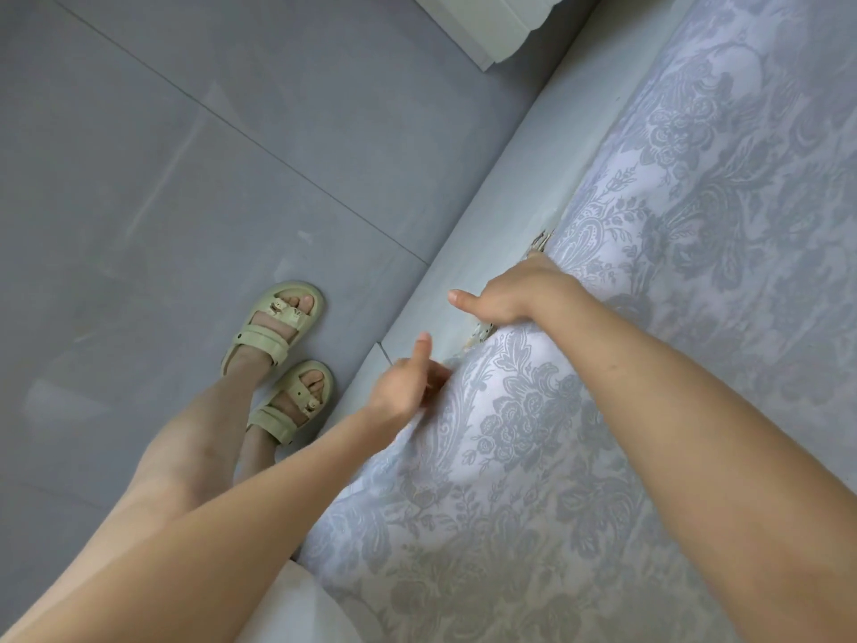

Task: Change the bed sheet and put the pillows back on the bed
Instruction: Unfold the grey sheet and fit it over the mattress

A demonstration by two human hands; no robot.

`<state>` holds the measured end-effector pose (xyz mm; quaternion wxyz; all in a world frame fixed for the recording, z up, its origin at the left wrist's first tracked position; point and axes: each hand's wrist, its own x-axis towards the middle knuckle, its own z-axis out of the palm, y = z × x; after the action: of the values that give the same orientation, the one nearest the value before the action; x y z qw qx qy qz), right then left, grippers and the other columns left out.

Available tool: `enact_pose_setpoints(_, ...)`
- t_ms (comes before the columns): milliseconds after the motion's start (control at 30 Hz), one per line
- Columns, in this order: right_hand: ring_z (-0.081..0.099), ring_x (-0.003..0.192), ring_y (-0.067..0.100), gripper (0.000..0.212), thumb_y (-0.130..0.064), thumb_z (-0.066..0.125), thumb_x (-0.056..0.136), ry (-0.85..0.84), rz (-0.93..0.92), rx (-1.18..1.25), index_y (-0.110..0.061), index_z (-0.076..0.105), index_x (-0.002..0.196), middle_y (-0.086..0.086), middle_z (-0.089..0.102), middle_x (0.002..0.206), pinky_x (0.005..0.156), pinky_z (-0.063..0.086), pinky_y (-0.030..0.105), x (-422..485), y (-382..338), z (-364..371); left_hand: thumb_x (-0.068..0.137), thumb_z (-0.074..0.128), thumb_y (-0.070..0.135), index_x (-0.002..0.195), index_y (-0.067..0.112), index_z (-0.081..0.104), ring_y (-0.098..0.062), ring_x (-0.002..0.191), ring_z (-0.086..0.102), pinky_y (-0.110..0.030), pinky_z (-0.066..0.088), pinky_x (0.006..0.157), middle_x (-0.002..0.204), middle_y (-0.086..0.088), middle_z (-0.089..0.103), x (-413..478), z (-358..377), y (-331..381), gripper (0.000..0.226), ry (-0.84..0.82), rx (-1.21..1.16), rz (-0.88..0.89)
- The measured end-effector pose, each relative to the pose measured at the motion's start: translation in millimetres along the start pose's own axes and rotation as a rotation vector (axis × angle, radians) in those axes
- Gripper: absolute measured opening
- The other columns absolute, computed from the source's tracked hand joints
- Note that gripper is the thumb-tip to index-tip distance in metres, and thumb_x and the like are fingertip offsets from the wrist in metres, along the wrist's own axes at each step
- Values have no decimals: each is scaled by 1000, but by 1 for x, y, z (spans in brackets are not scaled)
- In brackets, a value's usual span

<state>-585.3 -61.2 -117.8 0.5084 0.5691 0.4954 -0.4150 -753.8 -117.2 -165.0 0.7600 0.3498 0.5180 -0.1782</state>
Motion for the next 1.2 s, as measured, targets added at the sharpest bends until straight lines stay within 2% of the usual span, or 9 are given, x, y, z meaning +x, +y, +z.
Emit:
enact_pose_setpoints(67, 45, 126, 25, 81, -71, 2, 90, -11, -6, 139, -26, 64, 115, 5, 57, 133, 102, 25, 34, -4, -11, 0, 99, 14, 52, 79, 18, 74, -13, 98, 53, -26, 34, 86, 106, 4, 62, -4, -18, -18, 73, 166, 80, 64)
enact_pose_setpoints(167, 54, 105, 23, 81, -77, 5, 85, -52, -25, 257, -24, 65, 98, 1, 62, 121, 87, 32, 30, -10, -32, 7, 100, 15, 51, 78, 11, 72, -8, 115, 43, -22, 19, 95, 109, 10, 57, -11, -30, -46, 73, 33, 56, 18)
enact_pose_setpoints(367, 46, 124, 27, 83, -72, 9, 90, -179, -20, 289, -15, 47, 138, 5, 49, 140, 87, 29, 32, -18, -52, 17, 101, 19, 48, 85, 16, 70, -8, 109, 43, -23, 24, 96, 110, 9, 56, -35, -21, -89, 62, -20, -110, -79)
enact_pose_setpoints(500, 38, 135, 26, 84, -73, 8, 89, -234, 15, 114, -17, 36, 145, 6, 40, 148, 108, 26, 36, -6, -67, 29, 100, 24, 46, 91, 20, 74, -17, 96, 57, -26, 41, 93, 107, -8, 65, -47, -23, -100, 57, -7, -248, -28)
enact_pose_setpoints(633, 29, 140, 27, 82, -72, 8, 90, -257, 40, 167, -18, 36, 146, 10, 29, 154, 112, 21, 38, -10, -70, 34, 102, 24, 45, 127, 18, 59, -14, 121, 53, -28, 38, 104, 129, -1, 60, -44, -8, -86, 51, -173, -275, -17)
enact_pose_setpoints(767, 60, 104, 22, 93, -81, 10, 82, -143, 7, 529, -15, 72, 100, 6, 66, 113, 97, 41, 36, -25, -59, 23, 92, 14, 69, 121, 31, 63, -13, 114, 58, -33, 37, 107, 123, 4, 64, -25, 1, -93, 68, -382, -303, -170)
enact_pose_setpoints(867, 58, 102, 15, 89, -82, 8, 79, -51, -59, 549, -22, 72, 93, -8, 69, 96, 99, 39, 35, -32, -60, 23, 82, 12, 81, 113, 32, 68, -19, 113, 61, -39, 38, 108, 118, 0, 67, -11, -3, -100, 81, -501, -295, -292)
enact_pose_setpoints(1067, 47, 127, 25, 92, -78, 1, 83, -151, -61, 77, -22, 62, 123, 5, 54, 137, 93, 32, 33, -28, -94, 49, 75, 6, 86, 115, 34, 65, -17, 113, 60, -32, 39, 104, 121, 4, 65, -12, -12, -105, 89, -594, -206, -353)
enact_pose_setpoints(1200, 33, 139, 25, 87, -76, 1, 85, -319, 1, 3, -25, 47, 139, 6, 36, 151, 108, 26, 36, -14, -109, 53, 94, 7, 64, 83, 14, 71, -17, 82, 59, -24, 44, 81, 91, -3, 69, -34, -36, -115, 82, -256, -154, -210)
